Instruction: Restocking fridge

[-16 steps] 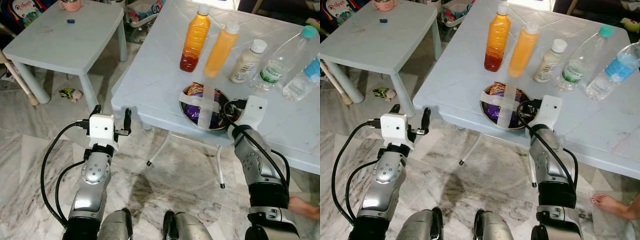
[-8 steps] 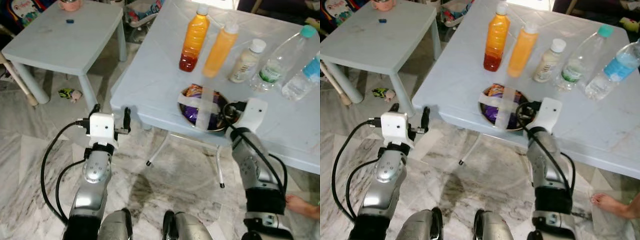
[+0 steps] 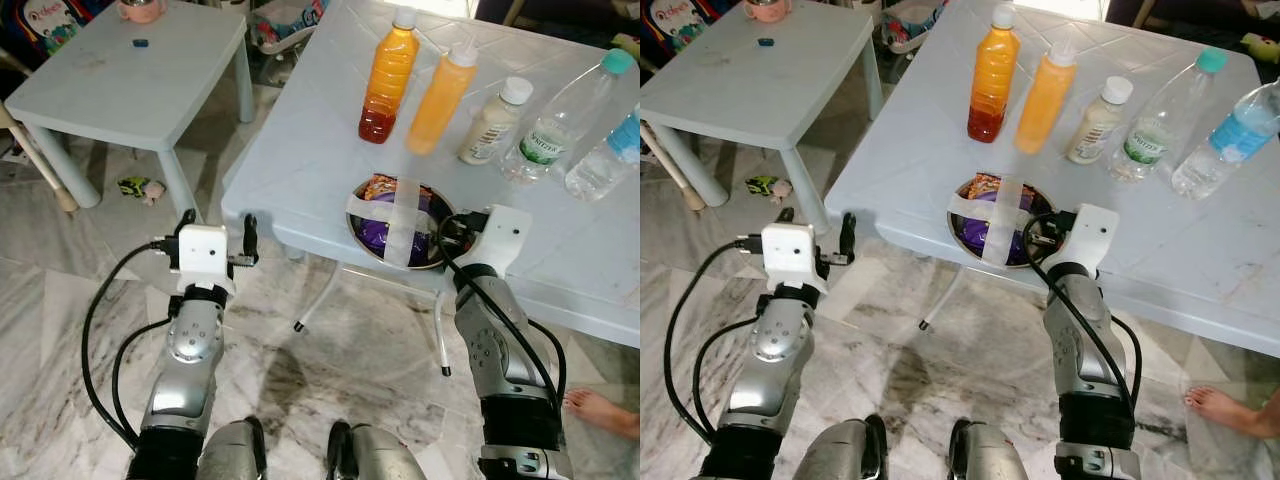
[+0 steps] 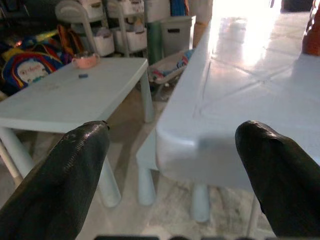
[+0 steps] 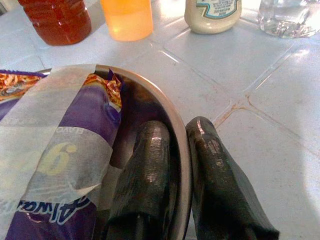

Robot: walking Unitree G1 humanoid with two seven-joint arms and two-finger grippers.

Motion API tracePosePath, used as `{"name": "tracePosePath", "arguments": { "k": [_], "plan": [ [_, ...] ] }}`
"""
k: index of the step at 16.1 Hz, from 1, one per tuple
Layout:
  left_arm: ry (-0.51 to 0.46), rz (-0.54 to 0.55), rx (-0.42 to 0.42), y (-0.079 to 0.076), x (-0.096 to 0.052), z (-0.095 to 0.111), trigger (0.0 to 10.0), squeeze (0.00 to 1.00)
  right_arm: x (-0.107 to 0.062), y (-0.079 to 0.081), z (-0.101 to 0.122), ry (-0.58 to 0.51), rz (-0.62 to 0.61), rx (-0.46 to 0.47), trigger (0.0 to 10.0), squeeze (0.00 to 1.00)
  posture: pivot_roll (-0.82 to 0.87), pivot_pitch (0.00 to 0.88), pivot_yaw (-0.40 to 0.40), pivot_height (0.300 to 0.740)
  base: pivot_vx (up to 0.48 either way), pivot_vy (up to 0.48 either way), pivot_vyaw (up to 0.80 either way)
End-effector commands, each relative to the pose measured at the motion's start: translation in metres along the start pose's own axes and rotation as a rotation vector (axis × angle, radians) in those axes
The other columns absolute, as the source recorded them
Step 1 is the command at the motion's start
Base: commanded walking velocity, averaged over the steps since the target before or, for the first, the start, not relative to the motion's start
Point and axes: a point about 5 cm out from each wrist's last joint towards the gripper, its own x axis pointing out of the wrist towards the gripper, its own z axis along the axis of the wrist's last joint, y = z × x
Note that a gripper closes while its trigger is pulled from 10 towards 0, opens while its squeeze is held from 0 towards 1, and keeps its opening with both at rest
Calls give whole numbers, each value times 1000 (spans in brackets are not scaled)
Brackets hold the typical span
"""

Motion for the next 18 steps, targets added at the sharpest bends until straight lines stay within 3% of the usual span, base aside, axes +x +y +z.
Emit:
{"name": "tracePosePath", "arguments": {
  "k": [1, 11, 12, 13, 14, 18],
  "plan": [
    [33, -8, 6, -3, -3, -7, 10000, 0, -2, -9, -1, -12, -28, -8, 10000, 0, 14, 104, -34, 740, -274, 0, 0],
    [44, 1, 2, -1, -4, -12, 10000, 0, -1, -12, -4, -33, -14, -41, 9961, 0, 30, 58, -55, 740, -294, 0, 0],
    [45, 2, 2, -1, -4, -13, 10000, 0, 0, -11, -4, -37, -11, -36, 0, 0, 32, 51, -56, 740, -304, 0, 0],
    [45, 2, 2, -1, -4, -13, 10000, 0, 1, -10, -4, -39, -5, -38, 3098, 0, 34, 46, -56, 740, -304, 0, 0],
    [47, 1, 1, -1, -5, -14, 10000, 0, 2, -9, -4, -40, 4, -43, 10000, 0, 34, 40, -57, 740, -300, 0, 0],
    [48, -9, 4, -3, -5, -16, 10000, 0, 2, -2, -3, -49, 59, -48, 10000, 0, 35, 17, -55, 740, -298, 0, 0]
  ]
}}
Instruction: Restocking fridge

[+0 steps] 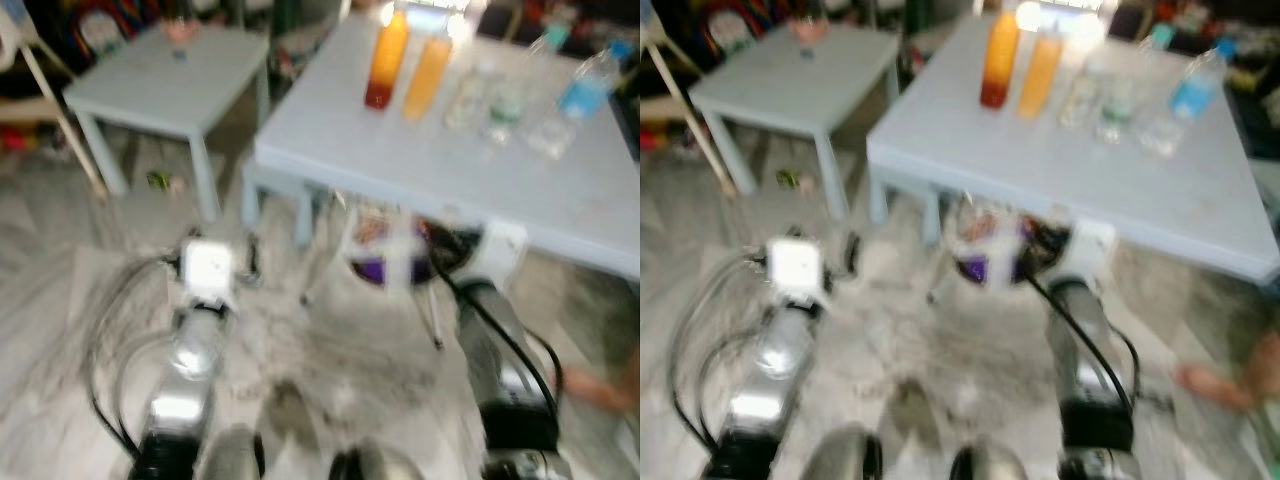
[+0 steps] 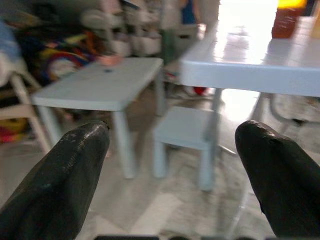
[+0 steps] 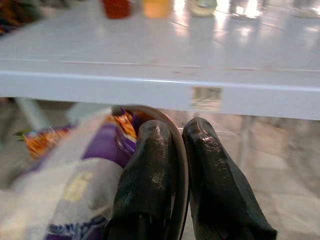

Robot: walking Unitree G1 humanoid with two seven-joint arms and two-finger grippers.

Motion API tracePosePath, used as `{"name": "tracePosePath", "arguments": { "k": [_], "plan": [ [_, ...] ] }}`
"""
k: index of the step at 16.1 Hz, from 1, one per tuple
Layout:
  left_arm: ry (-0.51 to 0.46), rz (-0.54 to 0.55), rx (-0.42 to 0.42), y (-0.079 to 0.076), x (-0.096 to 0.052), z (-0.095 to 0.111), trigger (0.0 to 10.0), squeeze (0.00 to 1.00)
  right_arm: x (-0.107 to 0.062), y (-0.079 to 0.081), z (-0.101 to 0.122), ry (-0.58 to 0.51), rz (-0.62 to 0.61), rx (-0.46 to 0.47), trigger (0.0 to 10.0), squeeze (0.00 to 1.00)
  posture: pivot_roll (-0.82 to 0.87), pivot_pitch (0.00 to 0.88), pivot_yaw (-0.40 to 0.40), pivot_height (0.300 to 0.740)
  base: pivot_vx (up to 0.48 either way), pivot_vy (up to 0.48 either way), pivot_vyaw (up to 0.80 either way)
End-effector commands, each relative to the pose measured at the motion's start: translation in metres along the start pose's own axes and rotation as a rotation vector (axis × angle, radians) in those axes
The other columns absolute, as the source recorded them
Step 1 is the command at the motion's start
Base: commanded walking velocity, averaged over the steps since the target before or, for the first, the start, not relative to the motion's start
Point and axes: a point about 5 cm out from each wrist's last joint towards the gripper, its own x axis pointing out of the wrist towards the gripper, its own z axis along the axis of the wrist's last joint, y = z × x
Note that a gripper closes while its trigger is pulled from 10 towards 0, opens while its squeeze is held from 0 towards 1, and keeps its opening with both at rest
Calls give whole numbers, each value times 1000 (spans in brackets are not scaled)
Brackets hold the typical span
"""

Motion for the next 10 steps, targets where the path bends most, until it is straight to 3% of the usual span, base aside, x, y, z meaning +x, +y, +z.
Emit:
{"name": "tracePosePath", "arguments": {
  "k": [1, 2, 10],
  "plan": [
    [7, -23, -10, -9, -2, -2, 10000, 0, 0, 0, 10, -45, 22, -9, 10000, 0, 37, 10, -53, 740, -277, 0, 0],
    [6, -24, -9, -9, -2, -3, 10000, 0, 0, 1, 9, -45, 33, -10, 10000, 0, 39, 4, -52, 740, -255, 0, 0],
    [25, 11, -11, 3, -5, -8, 10000, 0, -4, 13, 0, -47, 121, -26, 10000, 0, 50, 0, -49, 740, 0, 0, 800]
  ]
}}
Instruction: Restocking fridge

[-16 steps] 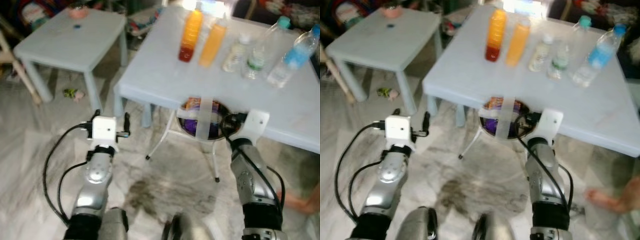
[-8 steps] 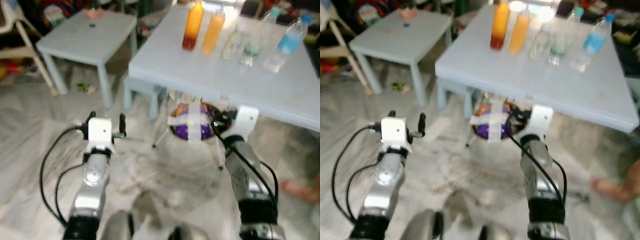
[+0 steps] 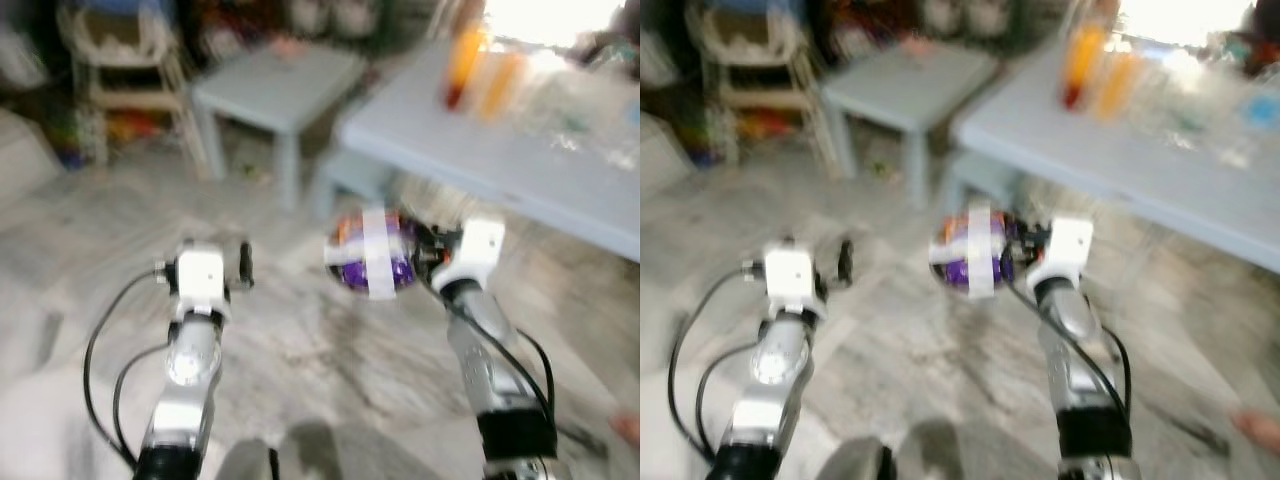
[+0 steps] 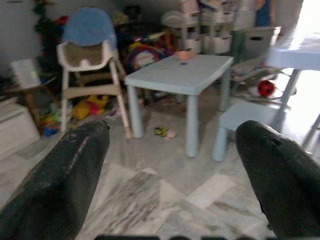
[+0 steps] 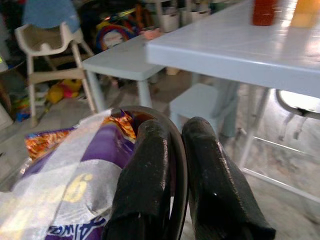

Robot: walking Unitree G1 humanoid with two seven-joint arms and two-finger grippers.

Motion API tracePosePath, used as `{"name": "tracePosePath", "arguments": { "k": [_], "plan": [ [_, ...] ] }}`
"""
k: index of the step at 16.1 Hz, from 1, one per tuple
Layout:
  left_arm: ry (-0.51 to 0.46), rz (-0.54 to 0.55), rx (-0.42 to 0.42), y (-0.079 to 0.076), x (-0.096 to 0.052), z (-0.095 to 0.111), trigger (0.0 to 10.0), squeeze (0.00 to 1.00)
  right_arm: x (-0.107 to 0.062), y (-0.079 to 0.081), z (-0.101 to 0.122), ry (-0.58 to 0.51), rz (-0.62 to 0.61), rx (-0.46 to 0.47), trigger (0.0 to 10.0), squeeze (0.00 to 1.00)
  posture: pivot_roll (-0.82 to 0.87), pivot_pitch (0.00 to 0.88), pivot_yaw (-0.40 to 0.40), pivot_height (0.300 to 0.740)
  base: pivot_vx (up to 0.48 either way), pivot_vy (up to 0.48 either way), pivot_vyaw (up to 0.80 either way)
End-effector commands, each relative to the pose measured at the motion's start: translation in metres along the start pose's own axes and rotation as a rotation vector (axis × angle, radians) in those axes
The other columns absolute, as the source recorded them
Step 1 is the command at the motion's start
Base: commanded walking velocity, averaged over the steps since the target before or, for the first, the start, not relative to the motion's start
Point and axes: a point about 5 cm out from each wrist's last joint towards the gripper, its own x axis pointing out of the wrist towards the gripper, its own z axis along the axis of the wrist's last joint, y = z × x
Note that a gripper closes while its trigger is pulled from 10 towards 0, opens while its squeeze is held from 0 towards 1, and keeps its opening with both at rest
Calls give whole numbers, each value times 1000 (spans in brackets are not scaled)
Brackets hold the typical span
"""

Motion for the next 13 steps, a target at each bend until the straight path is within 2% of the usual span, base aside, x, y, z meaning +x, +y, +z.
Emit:
{"name": "tracePosePath", "arguments": {
  "k": [1, 6, 10, 13],
  "plan": [
    [-4, 14, 3, 4, 3, 3, 10000, 0, 1, 0, 4, -26, 1, 0, 10000, 0, 54, 0, -51, 740, 0, 0, 800],
    [2, 32, 19, 11, 1, 1, 10000, 0, 0, 0, 1, -31, 10, -12, 10000, 0, 73, 0, -55, 740, 0, 0, 800],
    [-3, 56, 23, 20, 1, 4, 10000, 0, 0, 3, -1, -42, 24, -38, 10000, 0, 73, 0, -39, 740, 0, -320, 800],
    [6, 83, 33, 30, -4, 2, 10000, 0, -1, 1, -5, -37, 13, -34, 10000, 0, 75, 0, -32, 740, 0, 0, 800]
  ]
}}
